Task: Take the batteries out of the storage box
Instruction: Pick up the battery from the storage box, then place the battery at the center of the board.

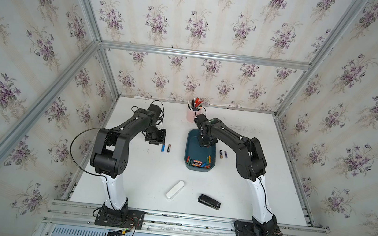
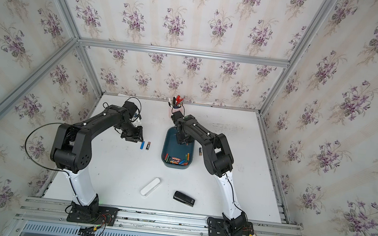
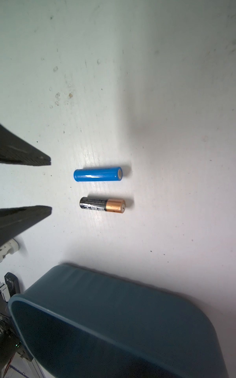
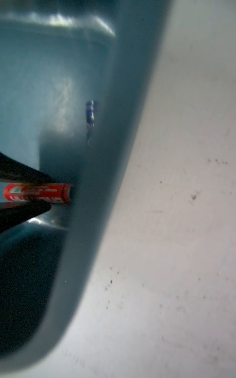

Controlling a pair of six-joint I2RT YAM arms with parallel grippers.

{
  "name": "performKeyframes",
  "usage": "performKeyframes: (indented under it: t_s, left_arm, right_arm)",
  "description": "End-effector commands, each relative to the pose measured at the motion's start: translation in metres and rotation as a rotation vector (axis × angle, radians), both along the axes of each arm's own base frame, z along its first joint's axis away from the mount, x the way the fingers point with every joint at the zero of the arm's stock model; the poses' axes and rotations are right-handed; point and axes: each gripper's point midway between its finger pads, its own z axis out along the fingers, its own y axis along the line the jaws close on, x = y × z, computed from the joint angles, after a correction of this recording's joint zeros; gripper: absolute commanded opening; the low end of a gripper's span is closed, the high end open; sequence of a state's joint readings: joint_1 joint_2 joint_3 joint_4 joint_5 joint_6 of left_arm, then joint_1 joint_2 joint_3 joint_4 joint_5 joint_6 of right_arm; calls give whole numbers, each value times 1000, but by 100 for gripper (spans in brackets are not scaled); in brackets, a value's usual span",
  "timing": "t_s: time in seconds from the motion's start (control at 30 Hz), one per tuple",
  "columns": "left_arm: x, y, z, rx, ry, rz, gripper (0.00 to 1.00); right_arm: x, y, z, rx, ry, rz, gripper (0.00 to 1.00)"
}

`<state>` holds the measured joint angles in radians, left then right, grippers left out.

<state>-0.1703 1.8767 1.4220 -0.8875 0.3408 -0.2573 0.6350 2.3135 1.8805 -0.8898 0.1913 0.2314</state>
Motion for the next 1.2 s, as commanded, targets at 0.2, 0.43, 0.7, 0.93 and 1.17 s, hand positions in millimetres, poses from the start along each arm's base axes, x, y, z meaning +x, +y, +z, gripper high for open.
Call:
performKeyframes:
  t_s: [0.2,0.43,0.7,0.93,1.17]
  left_arm:
    - [-3,1,6,6,0,-5,38]
    - [-3,2,13,7,-14,-6,38]
    - [-3,1,16,9,-23,-5,39]
    - [1,-2,20,17,-31,-13,39]
    - [1,-5,21,20,-29,-15,39]
  right_arm:
    - [-17,25,-3,139,63,29,21]
    - [-16,20,-16,101,75,23,21]
    - [-7,30,36,190,-18,23,18]
    - [-8,17,109,274,-105,23,18]
    - [-6,-81,114,219,-135,-118,19]
